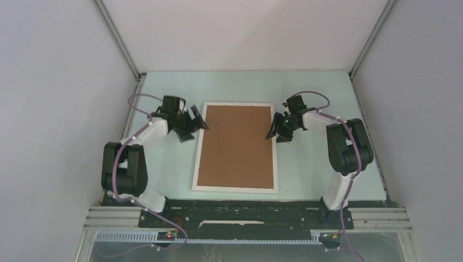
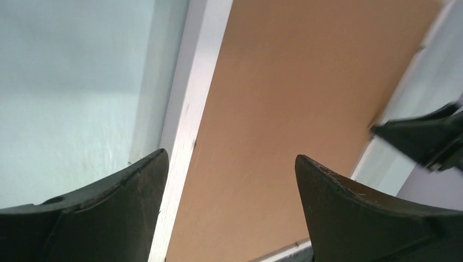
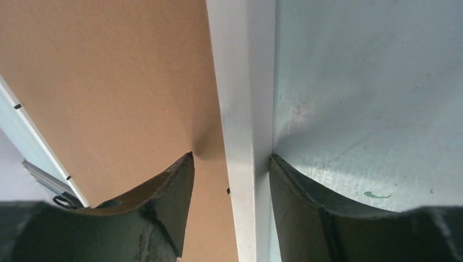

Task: Put the photo into the frame
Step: Install the photo frame at the center of the board.

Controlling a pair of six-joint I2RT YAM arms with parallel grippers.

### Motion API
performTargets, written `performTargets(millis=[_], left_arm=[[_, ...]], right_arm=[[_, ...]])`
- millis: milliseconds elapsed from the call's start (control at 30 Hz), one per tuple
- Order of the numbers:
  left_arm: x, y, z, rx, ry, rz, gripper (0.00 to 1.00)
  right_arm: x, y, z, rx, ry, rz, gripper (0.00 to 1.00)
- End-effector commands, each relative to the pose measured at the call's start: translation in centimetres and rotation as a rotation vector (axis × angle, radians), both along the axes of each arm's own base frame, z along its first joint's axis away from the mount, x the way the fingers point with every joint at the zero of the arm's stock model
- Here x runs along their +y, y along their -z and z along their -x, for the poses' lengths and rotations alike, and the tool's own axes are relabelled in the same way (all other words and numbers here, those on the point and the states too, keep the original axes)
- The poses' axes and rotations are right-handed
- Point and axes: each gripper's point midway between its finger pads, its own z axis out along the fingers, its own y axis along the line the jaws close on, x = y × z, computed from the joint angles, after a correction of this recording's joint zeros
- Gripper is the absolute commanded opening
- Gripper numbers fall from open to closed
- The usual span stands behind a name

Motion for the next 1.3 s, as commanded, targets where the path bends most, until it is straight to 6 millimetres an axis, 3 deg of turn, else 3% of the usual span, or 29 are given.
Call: performTargets(millis=[0,100,200,333,533,1000,1100,1267], left_arm=[[2.4,-3.6,-8.7,-0.157,-0.028,-0.092,0.86],[2.6,-2.9,-12.2,-0.182,-0.022,-0.112,0.63],[3.3,-1.8,-14.1,-0.186,-0.015,-0.132,0.55],[2.9,-0.5,-14.6,-0.155,0.033,-0.097,0.54],[2.6,1.2,-14.0,-0.109,0.058,-0.079,0.4],[1.6,2.3,-13.3,-0.086,0.066,-0.069,0.37],[1.5,2.3,-13.2,-0.085,0.062,-0.078,0.36],[1.4,2.2,-13.1,-0.085,0.063,-0.078,0.37]], right_arm=[[1.0,0.1,-1.1,-0.013,-0.015,-0.093,0.59],[1.0,-0.3,-1.2,-0.031,-0.026,-0.095,0.57],[0.9,-0.5,-1.3,-0.045,-0.033,-0.091,0.57],[1.1,-0.4,-1.4,-0.047,-0.041,-0.1,0.57],[1.3,-0.5,-1.4,-0.051,-0.049,-0.106,0.56],[1.2,-0.5,-1.6,-0.053,-0.044,-0.04,0.54],[1.6,-0.9,-1.5,-0.064,-0.063,-0.028,0.45],[2.1,-2.8,-2.6,-0.086,-0.044,-0.14,0.55]])
